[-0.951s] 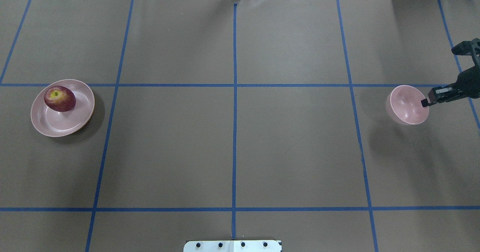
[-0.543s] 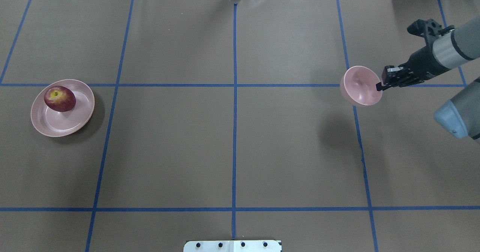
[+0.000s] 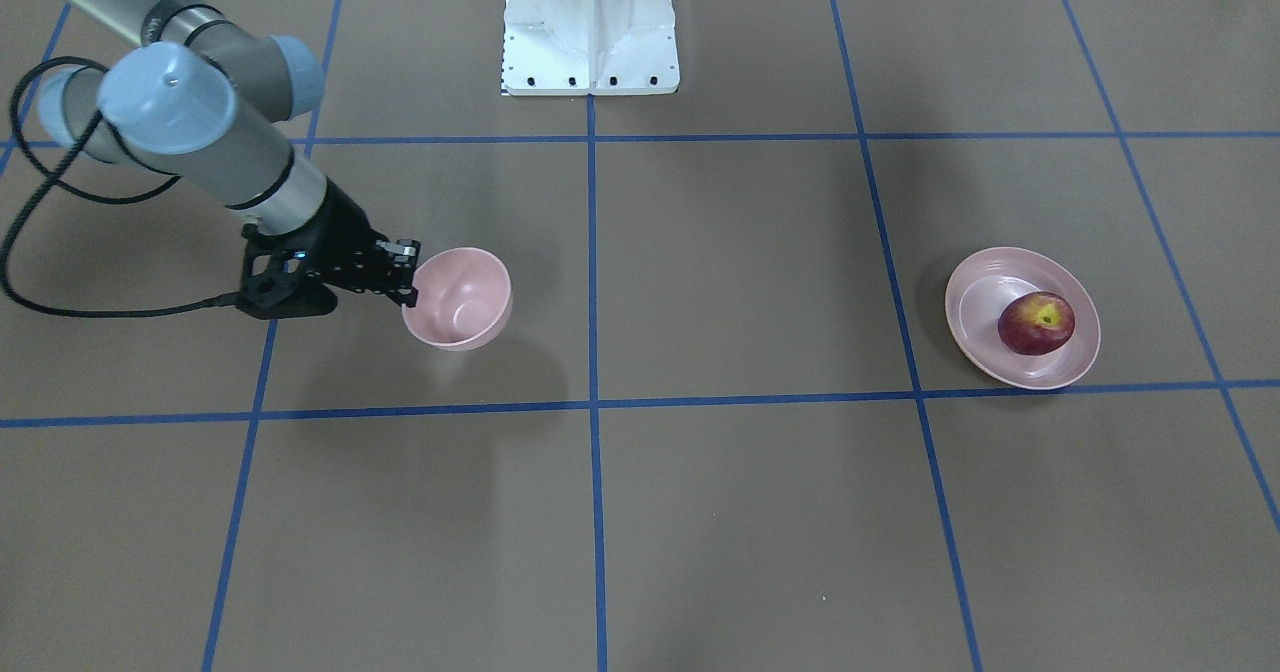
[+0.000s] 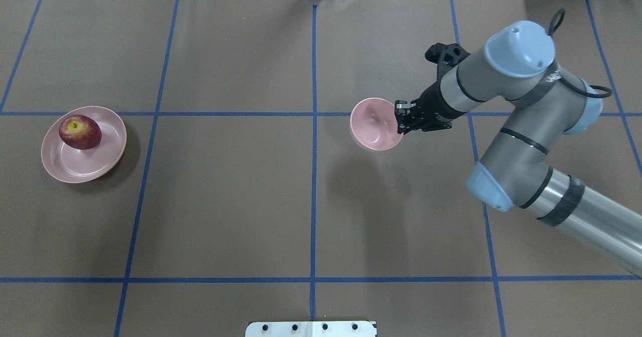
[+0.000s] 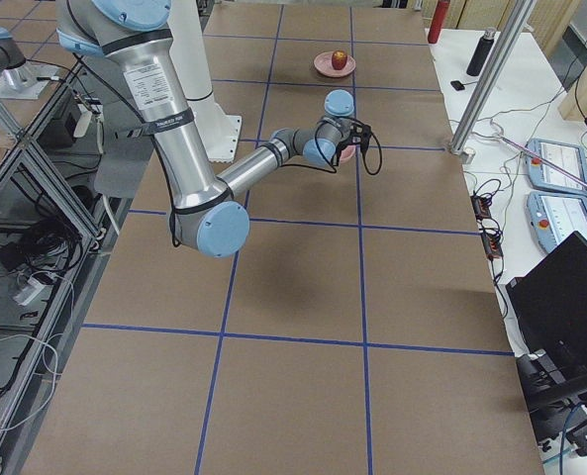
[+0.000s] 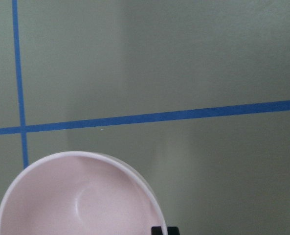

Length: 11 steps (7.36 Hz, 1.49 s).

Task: Move apple from plate to bowl
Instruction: 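Slide the pink bowl with the right gripper toward the table center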

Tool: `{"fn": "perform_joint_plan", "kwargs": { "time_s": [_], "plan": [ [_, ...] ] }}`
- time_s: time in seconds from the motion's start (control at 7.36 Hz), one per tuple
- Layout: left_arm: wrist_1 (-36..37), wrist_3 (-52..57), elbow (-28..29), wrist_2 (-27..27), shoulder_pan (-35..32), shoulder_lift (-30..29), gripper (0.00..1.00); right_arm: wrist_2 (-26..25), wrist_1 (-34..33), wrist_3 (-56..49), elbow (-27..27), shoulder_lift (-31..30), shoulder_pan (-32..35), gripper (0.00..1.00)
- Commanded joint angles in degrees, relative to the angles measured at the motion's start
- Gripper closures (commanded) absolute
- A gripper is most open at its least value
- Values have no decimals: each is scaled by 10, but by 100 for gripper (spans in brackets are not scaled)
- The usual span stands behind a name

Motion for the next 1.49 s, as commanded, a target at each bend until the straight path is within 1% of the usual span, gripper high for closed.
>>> {"fn": "perform_joint_plan", "kwargs": {
  "time_s": [0.0, 0.27, 0.54, 1.36],
  "plan": [
    [0, 0, 1, 0, 1, 0, 2, -100, -98, 41, 0, 69, -82, 100],
    [0, 0, 1, 0, 1, 0, 2, -153, -124, 61, -9, 92, -128, 100],
    [0, 0, 1, 0, 1, 0, 2, -154, -144, 61, -14, 101, -136, 100],
    [0, 0, 1, 0, 1, 0, 2, -154, -139, 53, -26, 108, -140, 100]
  ]
}}
